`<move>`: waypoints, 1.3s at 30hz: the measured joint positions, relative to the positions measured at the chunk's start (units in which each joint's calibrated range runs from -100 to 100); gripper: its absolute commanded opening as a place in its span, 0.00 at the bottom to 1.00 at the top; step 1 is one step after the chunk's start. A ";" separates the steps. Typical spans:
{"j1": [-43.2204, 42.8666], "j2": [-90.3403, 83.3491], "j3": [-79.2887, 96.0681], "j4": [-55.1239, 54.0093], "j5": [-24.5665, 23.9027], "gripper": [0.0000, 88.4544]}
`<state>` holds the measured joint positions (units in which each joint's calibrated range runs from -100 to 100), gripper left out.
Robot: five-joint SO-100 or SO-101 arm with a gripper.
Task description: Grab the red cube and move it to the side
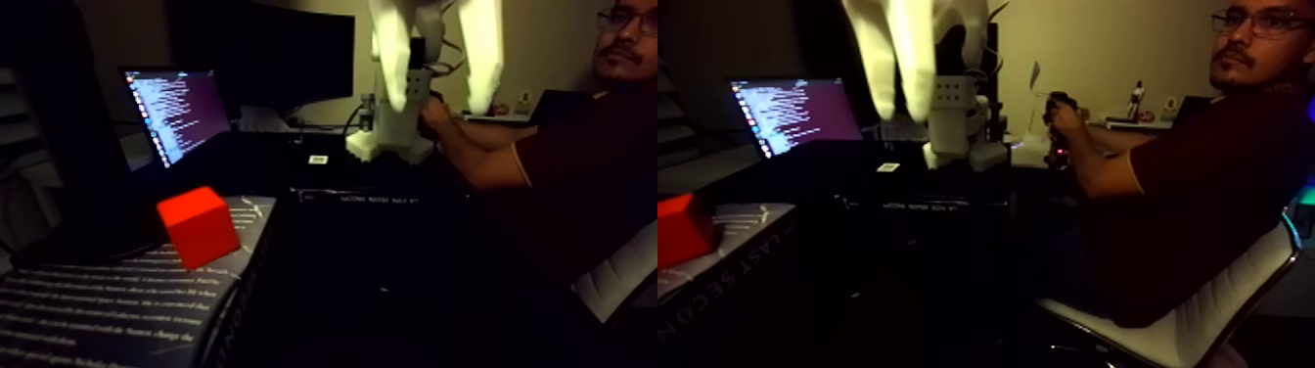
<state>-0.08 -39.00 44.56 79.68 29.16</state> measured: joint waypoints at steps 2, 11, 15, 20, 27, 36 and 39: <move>-1.62 -1.68 3.81 -1.39 -0.84 0.29; -7.26 -11.44 19.87 -5.63 -2.25 0.29; -7.64 -16.74 26.50 -7.92 -2.73 0.29; -8.34 -21.03 30.85 -9.30 -2.67 0.29; -10.19 -25.75 35.03 -14.12 -7.81 0.29; -11.51 -33.99 43.38 -21.79 -18.83 0.29; -11.51 -36.10 44.01 -21.87 -20.61 0.28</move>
<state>-11.58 -75.09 88.57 57.81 8.55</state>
